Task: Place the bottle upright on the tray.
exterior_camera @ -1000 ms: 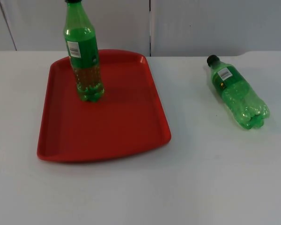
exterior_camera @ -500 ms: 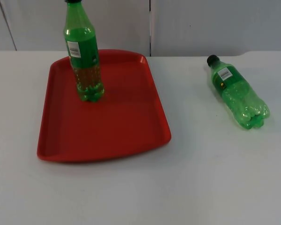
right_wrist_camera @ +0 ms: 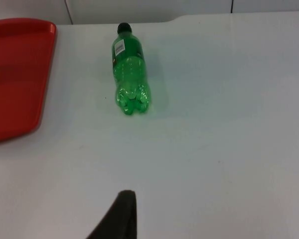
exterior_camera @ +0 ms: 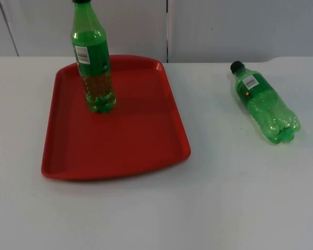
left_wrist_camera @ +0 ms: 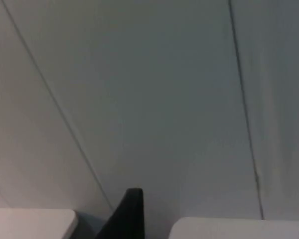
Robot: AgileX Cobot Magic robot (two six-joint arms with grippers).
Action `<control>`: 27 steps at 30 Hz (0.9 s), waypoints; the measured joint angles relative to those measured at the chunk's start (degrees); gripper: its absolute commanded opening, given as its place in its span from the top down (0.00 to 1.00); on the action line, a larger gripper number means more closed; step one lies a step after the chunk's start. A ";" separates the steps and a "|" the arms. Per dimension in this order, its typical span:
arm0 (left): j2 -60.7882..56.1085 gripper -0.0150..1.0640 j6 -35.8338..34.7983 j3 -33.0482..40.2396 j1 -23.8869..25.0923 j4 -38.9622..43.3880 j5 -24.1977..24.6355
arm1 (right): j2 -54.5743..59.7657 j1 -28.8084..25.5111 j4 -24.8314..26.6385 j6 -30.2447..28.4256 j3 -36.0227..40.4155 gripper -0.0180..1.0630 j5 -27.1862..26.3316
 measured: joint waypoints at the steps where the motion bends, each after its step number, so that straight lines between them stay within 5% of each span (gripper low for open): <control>1: 0.00 0.01 0.00 0.00 0.00 0.00 0.00 | 0.00 0.00 0.00 0.00 0.00 0.01 0.00; 5: -3.56 0.01 3.60 3.63 0.00 -7.71 -1.21 | 0.00 0.00 0.00 0.00 0.00 0.01 0.00; 21: -16.69 0.01 4.28 23.60 0.00 -14.97 -3.16 | 0.00 0.00 0.00 0.00 0.00 0.01 0.00; 27: -22.74 0.01 10.65 30.33 0.00 -24.51 -3.27 | 0.00 0.00 0.00 0.00 0.00 0.01 0.00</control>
